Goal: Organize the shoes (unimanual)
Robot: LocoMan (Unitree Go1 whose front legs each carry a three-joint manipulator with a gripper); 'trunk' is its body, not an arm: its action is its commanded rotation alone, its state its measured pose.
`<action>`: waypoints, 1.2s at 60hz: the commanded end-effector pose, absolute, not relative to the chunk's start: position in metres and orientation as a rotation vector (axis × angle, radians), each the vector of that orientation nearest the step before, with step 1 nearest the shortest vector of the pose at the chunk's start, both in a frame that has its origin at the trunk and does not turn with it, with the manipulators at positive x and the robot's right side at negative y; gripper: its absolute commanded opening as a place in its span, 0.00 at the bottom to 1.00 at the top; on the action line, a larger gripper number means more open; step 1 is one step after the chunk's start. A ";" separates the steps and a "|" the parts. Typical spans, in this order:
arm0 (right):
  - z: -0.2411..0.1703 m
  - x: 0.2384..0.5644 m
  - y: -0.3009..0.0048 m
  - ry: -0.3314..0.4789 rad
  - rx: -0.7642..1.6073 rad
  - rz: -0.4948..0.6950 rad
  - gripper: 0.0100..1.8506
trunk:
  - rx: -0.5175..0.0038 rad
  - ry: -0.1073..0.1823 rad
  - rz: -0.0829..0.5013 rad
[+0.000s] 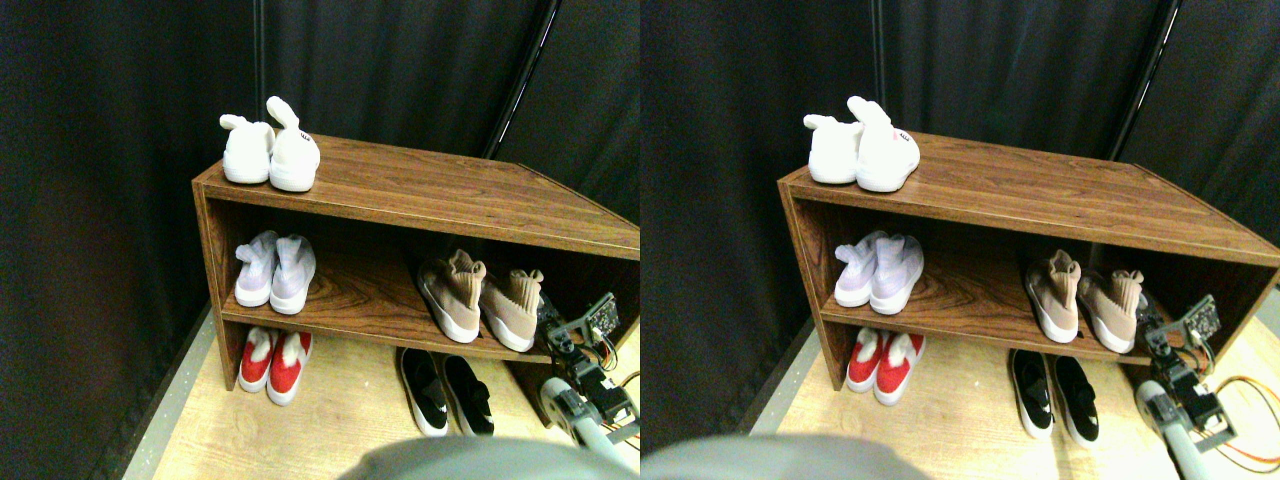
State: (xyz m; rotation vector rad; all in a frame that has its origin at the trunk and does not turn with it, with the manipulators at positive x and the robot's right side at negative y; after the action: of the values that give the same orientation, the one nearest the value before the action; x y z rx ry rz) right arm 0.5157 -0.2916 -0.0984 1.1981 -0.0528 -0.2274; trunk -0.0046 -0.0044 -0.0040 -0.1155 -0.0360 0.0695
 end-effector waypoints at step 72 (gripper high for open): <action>-0.090 0.509 -0.289 -0.092 1.171 -0.177 0.03 | -0.117 -0.023 0.073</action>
State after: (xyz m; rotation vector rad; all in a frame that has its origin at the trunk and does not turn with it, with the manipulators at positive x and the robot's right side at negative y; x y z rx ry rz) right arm 0.5098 -0.2862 -0.0976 1.2106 -0.0406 -0.2004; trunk -0.0032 -0.0042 -0.0038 -0.1063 -0.0313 0.0740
